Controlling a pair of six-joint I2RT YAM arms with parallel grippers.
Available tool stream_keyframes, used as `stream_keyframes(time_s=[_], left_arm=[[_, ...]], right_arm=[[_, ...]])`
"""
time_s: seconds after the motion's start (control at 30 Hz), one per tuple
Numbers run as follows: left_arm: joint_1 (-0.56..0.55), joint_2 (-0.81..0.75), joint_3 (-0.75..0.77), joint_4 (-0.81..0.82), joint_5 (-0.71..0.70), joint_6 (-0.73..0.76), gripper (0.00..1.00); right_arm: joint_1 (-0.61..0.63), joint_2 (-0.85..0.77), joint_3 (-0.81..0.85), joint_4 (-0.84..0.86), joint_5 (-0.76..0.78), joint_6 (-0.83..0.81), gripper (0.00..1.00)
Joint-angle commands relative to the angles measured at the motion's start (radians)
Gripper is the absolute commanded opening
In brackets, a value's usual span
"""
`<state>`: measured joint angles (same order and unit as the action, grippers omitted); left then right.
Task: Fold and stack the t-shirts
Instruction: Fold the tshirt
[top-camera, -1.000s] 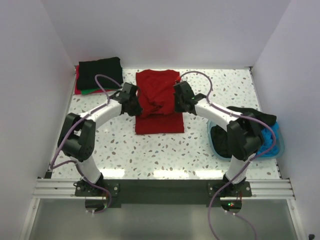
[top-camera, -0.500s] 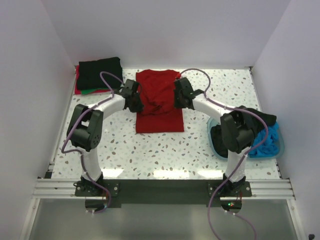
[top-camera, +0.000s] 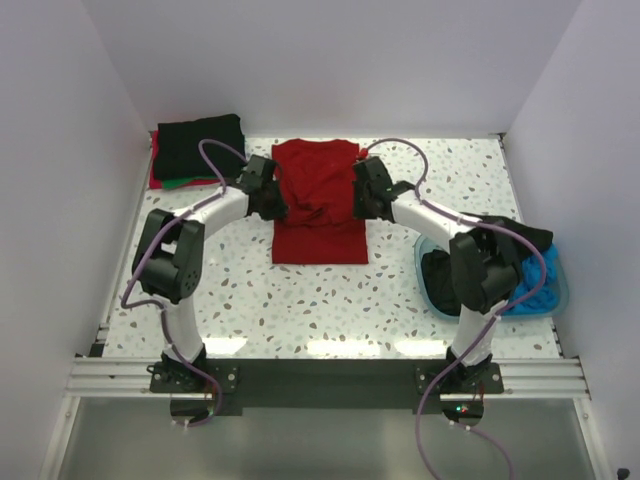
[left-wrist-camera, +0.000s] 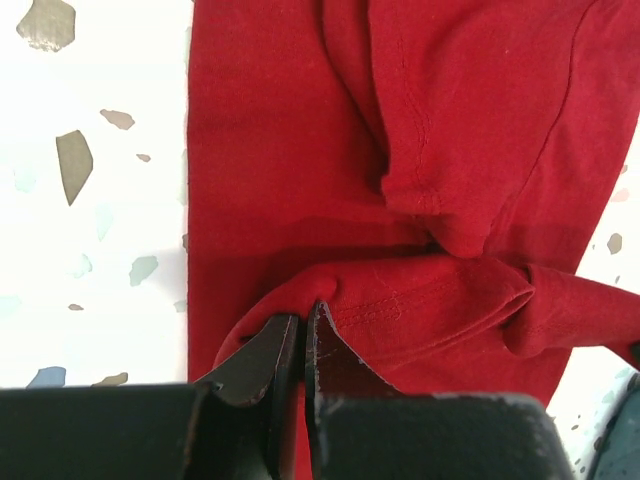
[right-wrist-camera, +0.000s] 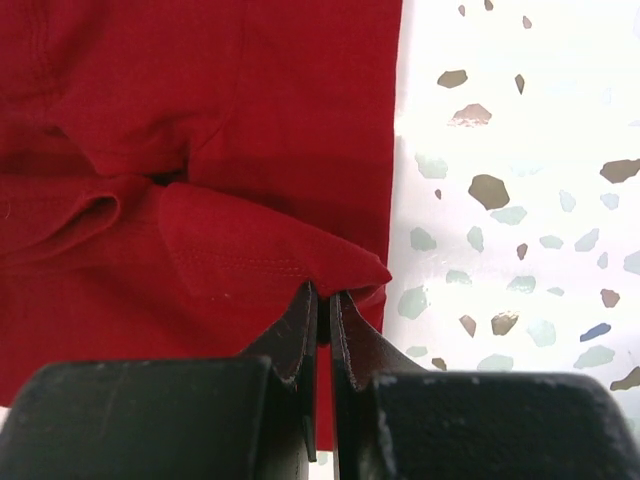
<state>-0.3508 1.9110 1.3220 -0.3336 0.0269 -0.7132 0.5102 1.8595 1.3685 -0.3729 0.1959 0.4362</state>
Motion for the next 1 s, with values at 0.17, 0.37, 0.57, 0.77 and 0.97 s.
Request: stream_keyframes(time_s=[0.17, 0.37, 0.57, 0.77, 0.97], left_arm=[[0.019, 0.042, 0.082, -0.002, -0.024, 0.003, 0.11], [0.053, 0.052, 0.118, 0.044, -0.024, -0.006, 0.4], [0.087, 0.042, 0.22, -0.001, -0.01, 0.001, 0.89], [0.105, -0.093, 0.125, -0.018, -0.025, 0.017, 1.0], [0.104, -0.415, -0.312, 0.067, 0.01, -0.014, 1.0]], right_arm=[[-0.004, 0.038, 0.082, 0.0, 0.005, 0.001, 0.0], [-0.025, 0.142, 0.22, -0.07, -0.001, -0.004, 0.05], [-0.035, 0.138, 0.331, -0.121, 0.014, -0.031, 0.52], [-0.029, -0.009, 0.198, -0.072, -0.109, -0.062, 0.99], [0.095, -0.059, -0.009, 0.071, -0.302, -0.088, 0.99]])
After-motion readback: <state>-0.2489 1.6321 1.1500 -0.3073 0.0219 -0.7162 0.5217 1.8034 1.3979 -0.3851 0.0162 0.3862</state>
